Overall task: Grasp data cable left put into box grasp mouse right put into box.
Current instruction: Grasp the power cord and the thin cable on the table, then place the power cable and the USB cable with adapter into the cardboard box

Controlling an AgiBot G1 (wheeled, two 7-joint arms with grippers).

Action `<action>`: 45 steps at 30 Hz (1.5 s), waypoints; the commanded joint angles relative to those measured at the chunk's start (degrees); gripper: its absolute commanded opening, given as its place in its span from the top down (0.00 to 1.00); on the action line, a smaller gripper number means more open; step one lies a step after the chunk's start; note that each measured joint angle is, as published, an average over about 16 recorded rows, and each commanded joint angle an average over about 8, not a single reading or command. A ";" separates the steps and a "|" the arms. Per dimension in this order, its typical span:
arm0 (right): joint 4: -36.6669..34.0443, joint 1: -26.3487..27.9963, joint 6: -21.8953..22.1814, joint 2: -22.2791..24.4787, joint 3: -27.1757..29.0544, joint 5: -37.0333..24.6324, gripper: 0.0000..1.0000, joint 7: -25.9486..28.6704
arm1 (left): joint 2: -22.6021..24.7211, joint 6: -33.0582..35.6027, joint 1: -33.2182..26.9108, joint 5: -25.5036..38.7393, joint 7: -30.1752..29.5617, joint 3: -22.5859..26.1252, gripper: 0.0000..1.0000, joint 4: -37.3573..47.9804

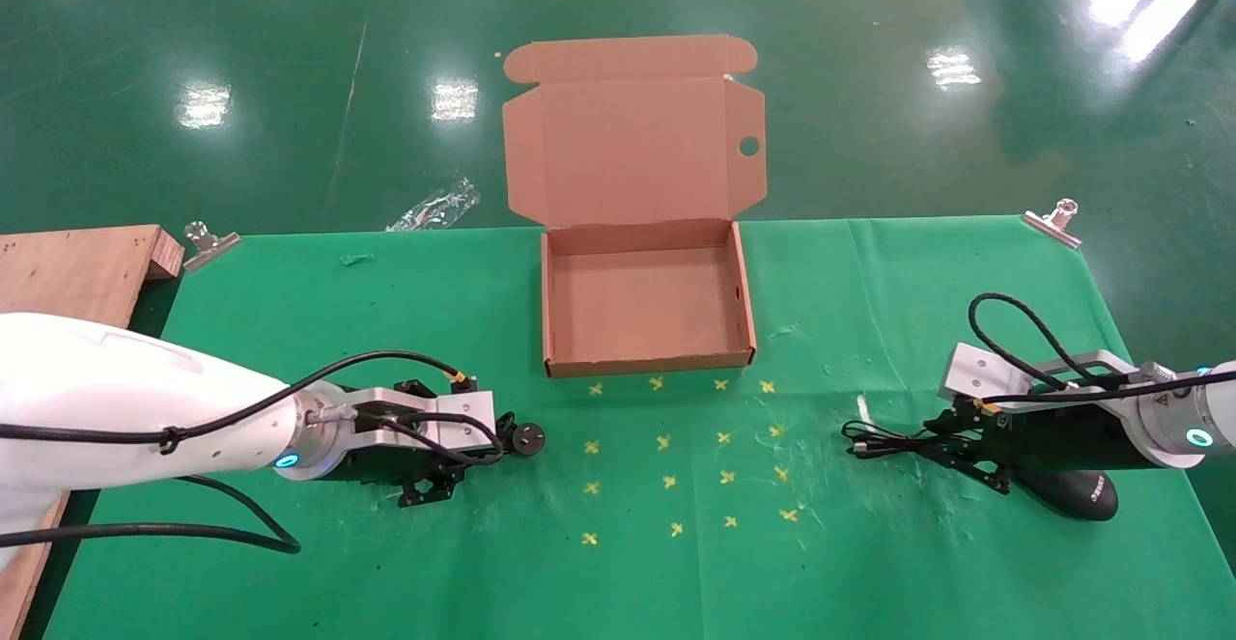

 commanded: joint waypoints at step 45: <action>27.59 5.71 -4.46 14.28 5.57 2.97 1.00 13.33 | 20.64 -33.70 -15.91 6.82 -12.19 30.68 0.00 18.43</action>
